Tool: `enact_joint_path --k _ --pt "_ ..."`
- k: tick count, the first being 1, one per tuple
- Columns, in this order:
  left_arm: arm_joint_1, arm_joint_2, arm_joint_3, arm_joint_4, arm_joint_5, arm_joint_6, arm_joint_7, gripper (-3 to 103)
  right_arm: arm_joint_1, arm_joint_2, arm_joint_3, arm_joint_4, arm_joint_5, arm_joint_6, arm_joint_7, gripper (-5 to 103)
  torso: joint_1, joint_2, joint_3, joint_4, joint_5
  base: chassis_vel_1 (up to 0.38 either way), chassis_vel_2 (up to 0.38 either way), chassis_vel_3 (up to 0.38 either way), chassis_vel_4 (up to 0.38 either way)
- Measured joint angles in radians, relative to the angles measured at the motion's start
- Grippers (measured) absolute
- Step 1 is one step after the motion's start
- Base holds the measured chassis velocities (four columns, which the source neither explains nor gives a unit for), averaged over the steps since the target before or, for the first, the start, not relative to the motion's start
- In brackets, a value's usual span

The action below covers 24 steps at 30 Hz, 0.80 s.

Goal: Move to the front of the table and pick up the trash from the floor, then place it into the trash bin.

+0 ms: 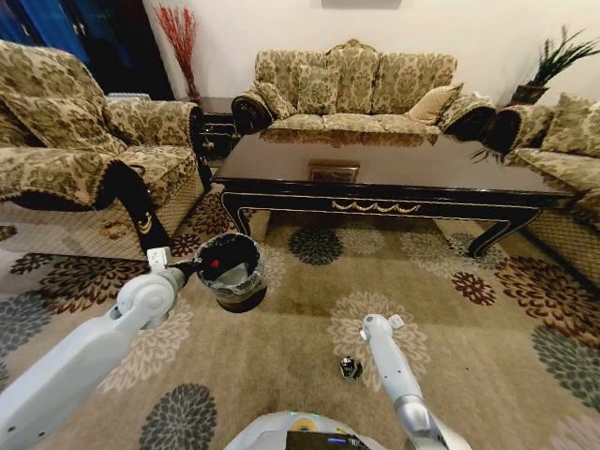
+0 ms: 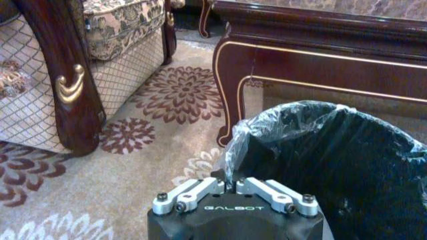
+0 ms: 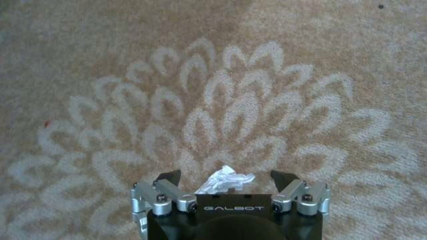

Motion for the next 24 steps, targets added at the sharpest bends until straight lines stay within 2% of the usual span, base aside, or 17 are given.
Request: enact_joint_path --k 2,4,5,6,8,11,13,16,17,20,24 --pt "0.0 0.002 0.0 -0.003 -0.001 0.0 -0.001 3 -0.001 0.004 0.001 0.001 0.001 0.001 -0.002 91 0.0 0.0 0.0 -0.0002 -0.0001 0.0 0.0 0.0 0.0" --pt "0.001 0.002 0.0 -0.006 -0.001 0.0 -0.003 3 -0.007 0.008 0.0 0.01 0.001 0.002 -0.004 81 0.0 0.0 0.0 -0.0009 -0.0009 0.0 0.0 0.0 0.0" --pt "0.001 0.002 0.0 -0.006 -0.001 0.0 -0.003 3 -0.007 0.008 0.0 0.01 0.001 0.002 -0.004 81 0.0 0.0 0.0 -0.0009 -0.0009 0.0 0.0 0.0 0.0" --pt "0.003 0.002 0.0 -0.008 -0.001 -0.001 -0.003 3 -0.007 0.009 -0.001 0.011 0.001 0.003 -0.006 76 0.0 0.0 0.0 -0.0011 -0.0009 0.0 0.0 0.0 0.0" --pt "0.008 0.0 -0.001 -0.01 -0.001 -0.001 -0.003 3 -0.007 0.012 -0.003 0.012 -0.002 0.004 -0.008 73 0.0 0.0 0.0 -0.001 -0.0008 0.0 0.0 0.0 0.0" --pt "0.015 -0.008 -0.002 -0.01 0.003 -0.001 -0.005 3 -0.006 0.025 -0.009 0.014 -0.015 0.007 -0.011 61 0.0 0.0 0.0 -0.0001 -0.0004 0.0 0.0 0.0 0.0" --pt "0.015 -0.01 -0.002 -0.011 0.004 -0.001 -0.005 3 -0.007 0.029 -0.013 0.017 -0.018 0.008 -0.011 57 0.0 0.0 0.0 0.0003 0.0 0.0 0.0 0.0 0.0" --pt "0.013 -0.011 -0.001 -0.011 0.004 -0.001 -0.005 3 -0.007 0.037 -0.02 0.022 -0.024 0.008 -0.011 57 0.0 0.0 0.0 0.0006 0.0005 0.0 0.0 0.0 0.0" --pt "0.012 -0.011 0.0 -0.011 0.004 -0.001 -0.005 3 -0.007 0.039 -0.022 0.022 -0.029 0.008 -0.011 50 0.0 0.0 0.0 0.0004 0.0005 0.0 0.0 0.0 0.0" --pt "0.011 -0.016 0.002 -0.008 0.005 -0.002 -0.005 3 0.003 0.043 -0.027 0.008 -0.044 0.008 -0.011 37 0.0 0.0 0.0 0.0002 0.0005 0.0 0.0 0.0 0.0" --pt "0.011 -0.021 0.006 -0.005 0.008 -0.002 -0.005 3 0.01 0.044 -0.033 -0.003 -0.059 0.008 -0.012 30 0.0 0.0 0.0 0.0003 0.0006 0.0 0.0 0.0 0.0"
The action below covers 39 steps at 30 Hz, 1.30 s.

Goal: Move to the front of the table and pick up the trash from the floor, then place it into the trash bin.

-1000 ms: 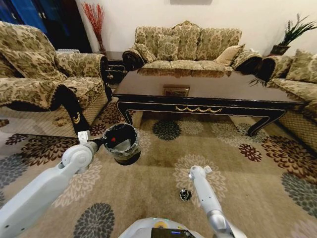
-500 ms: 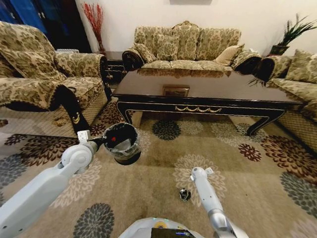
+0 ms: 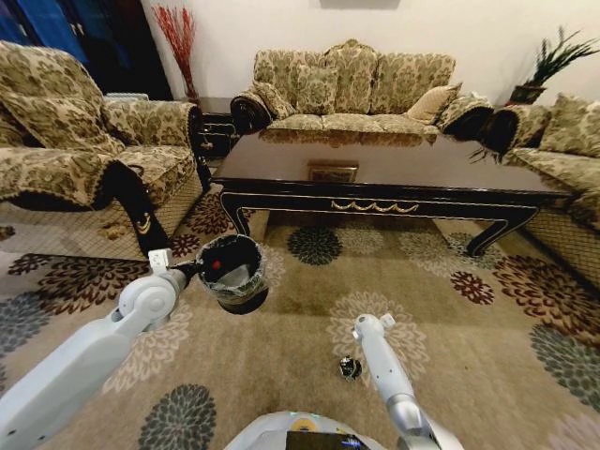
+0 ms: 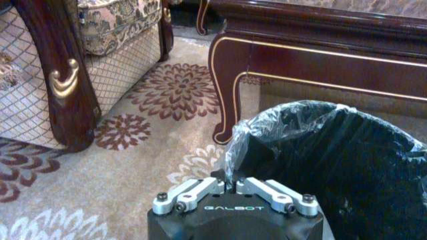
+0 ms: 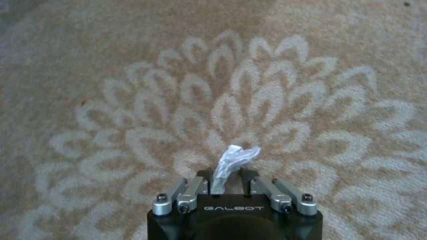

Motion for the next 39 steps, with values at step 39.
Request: enact_joint_path --k 39 --pt "-0.011 -0.116 0.044 -0.011 0.025 0.002 0.002 3 -0.096 -0.473 -0.654 0.996 0.075 0.315 -0.354 0 0.0 0.0 0.0 -0.0006 -0.0004 0.0 0.0 0.0 0.0"
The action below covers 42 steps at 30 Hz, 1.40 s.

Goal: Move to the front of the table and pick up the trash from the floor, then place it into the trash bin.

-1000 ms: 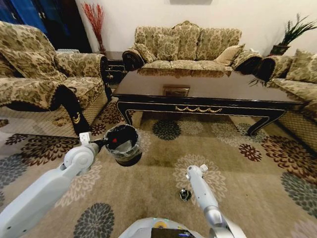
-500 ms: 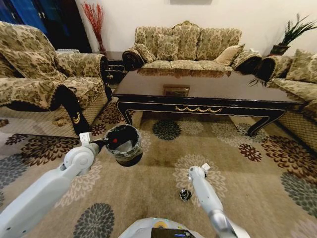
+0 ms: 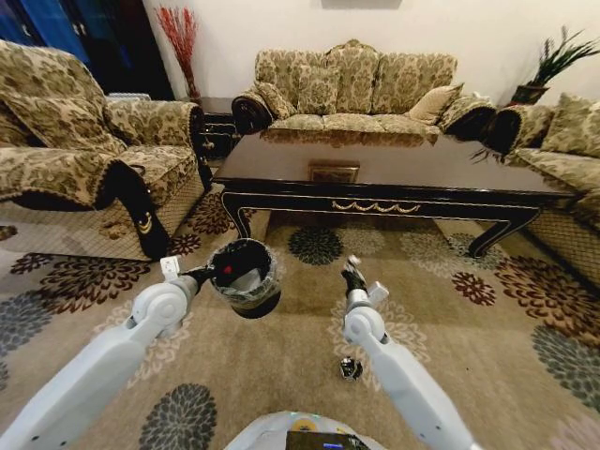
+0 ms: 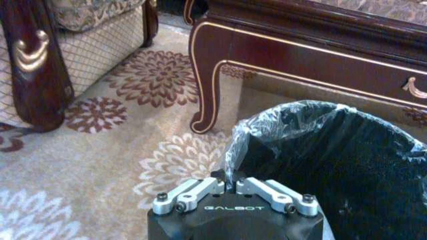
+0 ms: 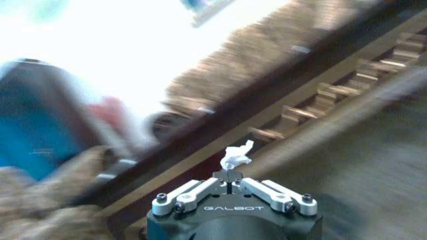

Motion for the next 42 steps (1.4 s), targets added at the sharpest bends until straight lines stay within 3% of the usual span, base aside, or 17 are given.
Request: enact_joint_path --k 1,5,10,15,25,28,29,31,37,40,42 --pt "-0.005 -0.009 0.006 0.006 0.002 0.0 0.0 3 0.037 -0.023 -0.042 0.014 0.013 0.02 -0.05 0 0.0 0.0 0.0 0.0 -0.0001 0.0 0.0 0.0 0.0" --pt "-0.018 -0.033 0.018 0.021 0.007 0.001 0.002 3 0.134 -0.058 -0.146 0.032 0.032 0.048 -0.134 0 0.0 0.0 0.0 0.0006 -0.0002 0.0 0.0 0.0 0.0" --pt "-0.027 -0.078 0.024 0.044 0.021 0.001 0.012 3 0.242 -0.049 -0.295 0.024 0.036 0.06 -0.191 0 0.0 0.0 0.0 0.0004 -0.0004 0.0 0.0 0.0 0.0" --pt "-0.032 -0.112 0.016 0.063 0.028 0.0 0.016 3 0.314 0.021 -0.437 -0.017 0.021 0.061 -0.204 0 0.0 0.0 0.0 0.0007 -0.0003 0.0 0.0 0.0 0.0" --pt "-0.037 -0.128 0.003 0.065 0.023 -0.001 0.016 3 0.328 0.09 -0.527 -0.083 -0.043 0.058 -0.204 -3 0.0 0.0 0.0 0.0002 -0.0003 0.0 0.0 0.0 0.0" --pt "-0.031 -0.122 -0.002 0.057 0.016 -0.001 0.016 3 0.324 0.096 -0.528 -0.094 -0.046 0.051 -0.192 1 0.0 0.0 0.0 0.0003 -0.0002 0.0 0.0 0.0 0.0" --pt "-0.029 -0.117 -0.003 0.051 0.011 -0.001 0.016 3 0.32 0.1 -0.527 -0.105 -0.052 0.049 -0.187 12 0.0 0.0 0.0 0.0004 -0.0003 0.0 0.0 0.0 0.0" --pt "-0.029 -0.115 -0.003 0.049 0.009 -0.001 0.016 3 0.318 0.102 -0.525 -0.109 -0.055 0.049 -0.187 12 0.0 0.0 0.0 0.0004 -0.0003 0.0 0.0 0.0 0.0" --pt "-0.036 -0.093 -0.006 0.04 -0.001 -0.002 0.015 3 0.303 0.096 -0.502 -0.109 -0.061 0.049 -0.184 38 0.0 0.0 0.0 0.0003 -0.0002 0.0 0.0 0.0 0.0" --pt "-0.035 -0.087 -0.008 0.039 -0.002 -0.002 0.015 3 0.296 0.091 -0.485 -0.102 -0.061 0.049 -0.18 44 0.0 0.0 0.0 0.0004 -0.0001 0.0 0.0 0.0 0.0" --pt "-0.034 -0.074 -0.017 0.036 -0.009 -0.002 0.015 3 0.283 0.08 -0.428 -0.087 -0.055 0.045 -0.15 55 0.0 0.0 0.0 0.0005 -0.0002 0.0 0.0 0.0 0.0"
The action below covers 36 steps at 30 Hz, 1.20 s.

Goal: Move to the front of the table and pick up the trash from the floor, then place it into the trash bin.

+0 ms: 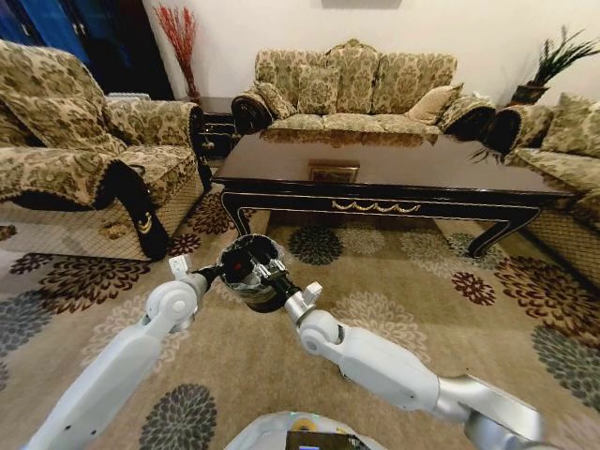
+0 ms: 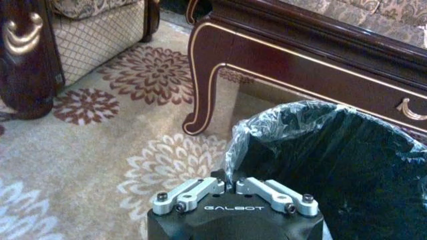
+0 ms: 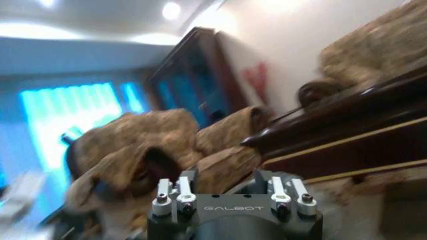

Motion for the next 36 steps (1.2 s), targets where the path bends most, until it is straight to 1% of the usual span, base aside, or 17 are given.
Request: enact_joint_path --k 2,3,5,6,8,9,11,12,16,17,19,22,24,25,28,33,36 --pt "0.0 0.005 -0.003 0.0 -0.002 0.0 0.0 3 -0.005 -0.005 0.026 0.005 0.008 -0.004 0.02 55 0.0 0.0 0.0 0.0 0.0001 0.0 0.0 0.0 0.0" --pt "0.0 0.016 -0.011 -0.003 -0.006 0.0 0.0 3 -0.014 -0.017 0.076 0.012 0.023 -0.016 0.067 66 0.0 0.0 0.0 0.0 0.0001 0.0 0.0 0.0 0.0" --pt "0.0 0.041 -0.026 -0.013 -0.016 -0.001 -0.001 3 -0.028 -0.062 0.155 0.021 0.04 -0.033 0.133 77 0.0 0.0 0.0 0.0 0.0002 0.0 0.0 0.0 0.0" --pt "0.0 0.041 -0.026 -0.013 -0.016 -0.001 -0.001 3 -0.028 -0.062 0.155 0.021 0.04 -0.033 0.133 77 0.0 0.0 0.0 0.0 0.0002 0.0 0.0 0.0 0.0" --pt "-0.002 0.06 -0.038 -0.016 -0.021 -0.001 -0.002 3 -0.041 -0.112 0.203 0.031 0.052 -0.052 0.171 88 0.0 0.0 0.0 -0.0002 0.0002 0.0 0.0 0.0 0.0" --pt "-0.002 0.06 -0.038 -0.016 -0.021 -0.001 -0.002 3 -0.041 -0.112 0.203 0.031 0.052 -0.052 0.171 88 0.0 0.0 0.0 -0.0002 0.0002 0.0 0.0 0.0 0.0" --pt "-0.006 0.077 -0.053 -0.01 -0.024 -0.002 -0.016 3 -0.071 -0.167 0.247 0.043 0.063 -0.109 0.264 97 0.0 0.0 0.0 -0.0003 0.0003 0.0 0.0 0.0 0.0" --pt "-0.006 0.077 -0.053 -0.01 -0.024 -0.002 -0.016 3 -0.071 -0.167 0.247 0.043 0.063 -0.109 0.264 97 0.0 0.0 0.0 -0.0003 0.0003 0.0 0.0 0.0 0.0" --pt "-0.003 0.086 -0.07 -0.021 -0.04 0.002 -0.027 3 -0.155 -0.216 0.273 0.044 0.14 -0.321 0.543 100 0.0 0.0 0.0 0.0 -0.0001 0.0 0.0 0.0 0.0" --pt "-0.003 0.086 -0.07 -0.021 -0.04 0.002 -0.027 3 -0.155 -0.216 0.273 0.044 0.14 -0.321 0.543 100 0.0 0.0 0.0 0.0 -0.0001 0.0 0.0 0.0 0.0" --pt "-0.004 0.092 -0.074 -0.035 -0.043 0.006 -0.027 3 -0.199 -0.216 0.262 0.023 0.265 -0.443 0.679 100 0.0 0.0 0.0 -0.0005 0.0001 0.0 0.0 0.0 0.0" --pt "-0.005 0.09 -0.076 -0.039 -0.042 0.006 -0.027 3 -0.219 -0.204 0.241 -0.004 0.308 -0.478 0.731 100 0.0 0.0 0.0 -0.0004 0.0004 0.0 0.0 0.0 0.0" --pt "-0.005 0.073 -0.076 -0.041 -0.027 0.007 -0.027 3 -0.245 -0.192 0.184 -0.048 0.292 -0.488 0.749 100 0.0 0.0 0.0 0.0001 0.0001 0.0 0.0 0.0 0.0" --pt "-0.005 0.073 -0.076 -0.041 -0.027 0.007 -0.027 3 -0.245 -0.192 0.184 -0.048 0.292 -0.488 0.749 100 0.0 0.0 0.0 0.0001 0.0001 0.0 0.0 0.0 0.0" --pt "-0.006 0.042 -0.07 -0.049 -0.006 0.011 -0.026 3 -0.273 -0.198 0.045 -0.1 0.254 -0.489 0.757 100 0.0 0.0 0.0 0.0 0.0003 0.0 0.0 0.0 0.0" --pt "0.008 0.021 -0.075 -0.066 0.0 0.012 -0.02 3 -0.296 -0.197 -0.033 -0.122 0.243 -0.499 0.764 100 0.0 0.0 0.0 -0.0007 -0.0002 0.0 0.0 0.0 0.0" --pt "0.016 0.019 -0.077 -0.074 0.007 0.013 -0.016 3 -0.297 -0.182 -0.061 -0.149 0.24 -0.5 0.765 100 0.0 0.0 0.0 0.0 -0.0001 0.0 0.0 0.0 0.0"
